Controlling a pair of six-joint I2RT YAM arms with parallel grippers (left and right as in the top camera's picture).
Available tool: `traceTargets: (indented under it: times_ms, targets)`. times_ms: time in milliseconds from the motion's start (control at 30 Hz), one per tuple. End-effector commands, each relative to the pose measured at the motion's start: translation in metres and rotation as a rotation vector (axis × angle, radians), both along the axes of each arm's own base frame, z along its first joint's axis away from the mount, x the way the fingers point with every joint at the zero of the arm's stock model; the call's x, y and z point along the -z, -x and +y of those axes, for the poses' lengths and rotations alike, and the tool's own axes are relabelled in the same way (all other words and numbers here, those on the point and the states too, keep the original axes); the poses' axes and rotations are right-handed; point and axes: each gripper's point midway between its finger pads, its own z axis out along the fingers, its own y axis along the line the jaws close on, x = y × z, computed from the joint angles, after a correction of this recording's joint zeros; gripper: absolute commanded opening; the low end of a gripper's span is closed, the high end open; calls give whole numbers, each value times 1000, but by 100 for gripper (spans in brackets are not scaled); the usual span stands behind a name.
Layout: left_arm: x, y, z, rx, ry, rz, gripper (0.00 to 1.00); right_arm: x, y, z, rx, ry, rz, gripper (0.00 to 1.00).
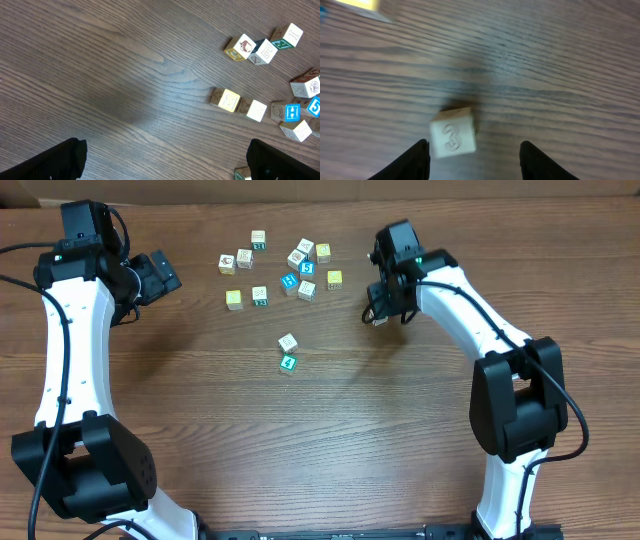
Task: Form a circle
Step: 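Carry the '3' block left toward the '4' and '5' blocks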
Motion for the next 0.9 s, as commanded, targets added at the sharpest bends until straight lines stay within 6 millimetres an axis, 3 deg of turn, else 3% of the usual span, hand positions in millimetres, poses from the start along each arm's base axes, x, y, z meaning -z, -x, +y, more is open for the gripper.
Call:
traceTargets:
  times_ms: [0, 100, 267, 533, 767, 867]
  targets:
    - [2, -1, -1, -1, 6, 4, 100, 9, 1, 4, -61, -13, -14, 55]
    - [2, -1, -1, -1, 6, 4, 100, 13, -1, 17, -113, -69, -31, 55]
    - [2, -1, -1, -2, 6, 4, 100, 13, -4, 18, -116, -73, -44, 55]
    - [2, -1, -1, -1, 6, 4, 100, 15, -5, 9, -97, -71, -38, 55]
    - [2, -1, -1, -1, 6, 4, 100, 30, -1, 4, -91, -70, -34, 55]
    - [2, -1, -1, -1, 6, 4, 99, 35, 1, 3, -91, -71, -36, 49]
